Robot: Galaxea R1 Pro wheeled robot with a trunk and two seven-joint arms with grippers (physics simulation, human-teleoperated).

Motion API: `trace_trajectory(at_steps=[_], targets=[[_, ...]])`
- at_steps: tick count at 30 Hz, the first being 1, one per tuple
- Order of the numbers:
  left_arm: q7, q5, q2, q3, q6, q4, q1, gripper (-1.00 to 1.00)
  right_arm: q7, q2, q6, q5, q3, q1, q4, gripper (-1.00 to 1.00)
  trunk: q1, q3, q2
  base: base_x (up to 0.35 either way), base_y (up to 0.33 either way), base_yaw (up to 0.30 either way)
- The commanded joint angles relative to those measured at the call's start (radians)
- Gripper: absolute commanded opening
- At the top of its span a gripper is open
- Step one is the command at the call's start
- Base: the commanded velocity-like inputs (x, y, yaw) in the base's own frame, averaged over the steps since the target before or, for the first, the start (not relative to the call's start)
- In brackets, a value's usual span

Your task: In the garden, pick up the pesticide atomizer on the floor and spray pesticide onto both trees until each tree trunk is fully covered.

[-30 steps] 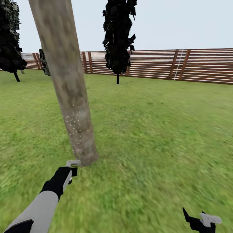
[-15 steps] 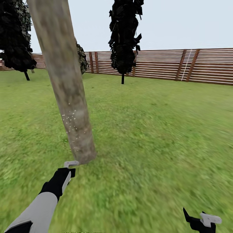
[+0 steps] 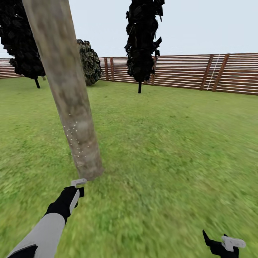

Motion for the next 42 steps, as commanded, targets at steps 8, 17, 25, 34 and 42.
trace_trajectory(at_steps=[8, 17, 25, 34, 42], targets=[[-0.001, 0.0, -0.001, -0.004, 0.0, 0.0, 0.0, -1.0, 0.0, 0.001, 0.0, 0.0, 0.0, 0.0, 0.0, 1.0, 0.0, 0.0, 0.0, 0.213, -0.212, 0.103], [0.001, 0.002, -0.001, 0.0, 0.002, -0.011, 0.0, -1.0, 0.0, 0.001, 0.0, 0.0, 0.0, 0.0, 0.0, 1.0, 0.0, 0.0, 0.0, 0.113, -0.243, 0.25], [0.001, 0.002, -0.001, 0.001, 0.0, -0.012, 0.0, -1.0, 0.0, 0.0, -0.001, 0.0, 0.0, 0.0, 0.0, 1.0, 0.0, 0.0, 0.0, 0.001, -0.276, 0.019], [0.002, 0.002, 0.005, 0.001, 0.001, -0.012, 0.0, -1.0, 0.0, 0.001, -0.001, 0.0, 0.0, 0.0, 0.0, 1.0, 0.0, 0.0, 0.0, 0.005, -0.276, 0.186], [0.002, 0.002, 0.01, 0.0, 0.002, -0.012, 0.0, -1.0, 0.0, 0.0, -0.001, 0.0, 0.0, 0.0, 0.0, 1.0, 0.0, 0.0, 0.0, 0.111, -0.269, 0.276]])
